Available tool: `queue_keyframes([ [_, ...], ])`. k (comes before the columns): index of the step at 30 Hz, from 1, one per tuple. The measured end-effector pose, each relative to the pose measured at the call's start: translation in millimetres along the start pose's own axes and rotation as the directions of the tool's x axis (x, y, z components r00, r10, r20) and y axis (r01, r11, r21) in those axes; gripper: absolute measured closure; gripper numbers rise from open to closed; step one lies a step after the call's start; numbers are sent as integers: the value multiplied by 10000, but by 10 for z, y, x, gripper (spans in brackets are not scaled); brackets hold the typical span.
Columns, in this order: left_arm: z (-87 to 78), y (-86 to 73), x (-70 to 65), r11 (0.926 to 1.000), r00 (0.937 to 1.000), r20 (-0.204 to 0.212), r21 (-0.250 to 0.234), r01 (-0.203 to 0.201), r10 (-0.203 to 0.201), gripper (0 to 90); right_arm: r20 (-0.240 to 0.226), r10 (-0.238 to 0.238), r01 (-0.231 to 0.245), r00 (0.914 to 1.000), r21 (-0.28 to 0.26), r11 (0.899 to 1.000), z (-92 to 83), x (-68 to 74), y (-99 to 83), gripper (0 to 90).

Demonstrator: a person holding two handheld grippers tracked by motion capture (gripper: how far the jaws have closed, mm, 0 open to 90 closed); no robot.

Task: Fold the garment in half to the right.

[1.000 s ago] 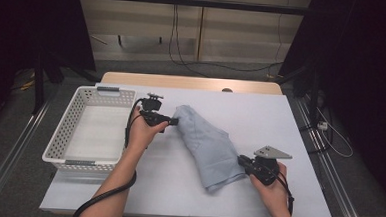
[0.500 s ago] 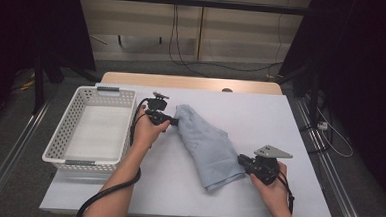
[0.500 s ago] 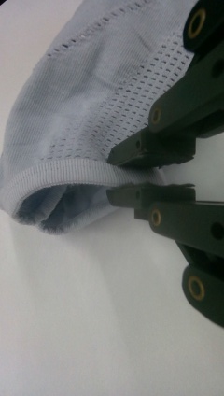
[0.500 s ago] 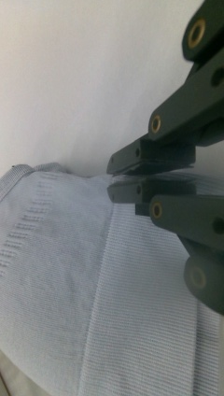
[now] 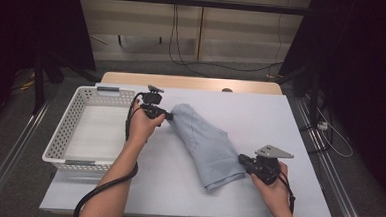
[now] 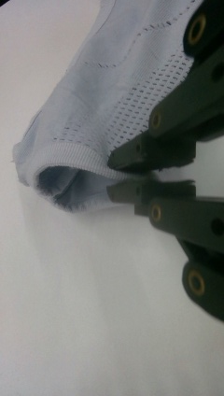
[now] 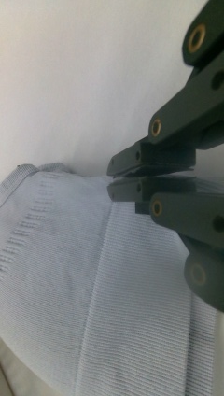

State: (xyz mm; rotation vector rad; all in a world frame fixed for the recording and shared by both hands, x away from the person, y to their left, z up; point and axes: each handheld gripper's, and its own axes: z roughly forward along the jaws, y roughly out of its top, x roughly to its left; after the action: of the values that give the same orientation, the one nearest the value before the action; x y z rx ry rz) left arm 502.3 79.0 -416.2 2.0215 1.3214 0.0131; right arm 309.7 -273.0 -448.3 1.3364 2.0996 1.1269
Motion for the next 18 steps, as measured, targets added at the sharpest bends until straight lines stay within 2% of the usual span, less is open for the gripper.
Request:
queue_keyframes([
  [2,-17,-8,4,9999,9998,-158,19,108,-108,673,64,-11,11,10000,-47,10000,-16,-12,0,817],
  [4,-40,-25,16,9999,9996,-243,-78,110,-112,580,73,134,-133,9999,-160,9998,-44,-37,7,732],
  [7,-71,-55,-14,9998,9995,-325,-197,-39,33,456,11,252,-252,9997,-396,9989,-93,-82,11,622],
  [8,-82,-62,-32,9995,9990,-372,-203,-251,243,424,-8,269,-269,9996,-473,9985,-106,-93,13,585],
  [11,-100,-90,-93,9975,9971,-417,-272,-653,641,364,-148,526,-534,9985,-655,9964,-136,-137,15,490],
  [15,-95,-147,-138,9954,9946,-469,-198,-935,925,290,-319,736,-756,9968,-651,9950,-146,-177,5,376],
  [18,-100,-194,-156,9943,9938,-392,-214,-1046,1037,257,-411,672,-699,9969,-667,9953,-142,-200,3,309],
])
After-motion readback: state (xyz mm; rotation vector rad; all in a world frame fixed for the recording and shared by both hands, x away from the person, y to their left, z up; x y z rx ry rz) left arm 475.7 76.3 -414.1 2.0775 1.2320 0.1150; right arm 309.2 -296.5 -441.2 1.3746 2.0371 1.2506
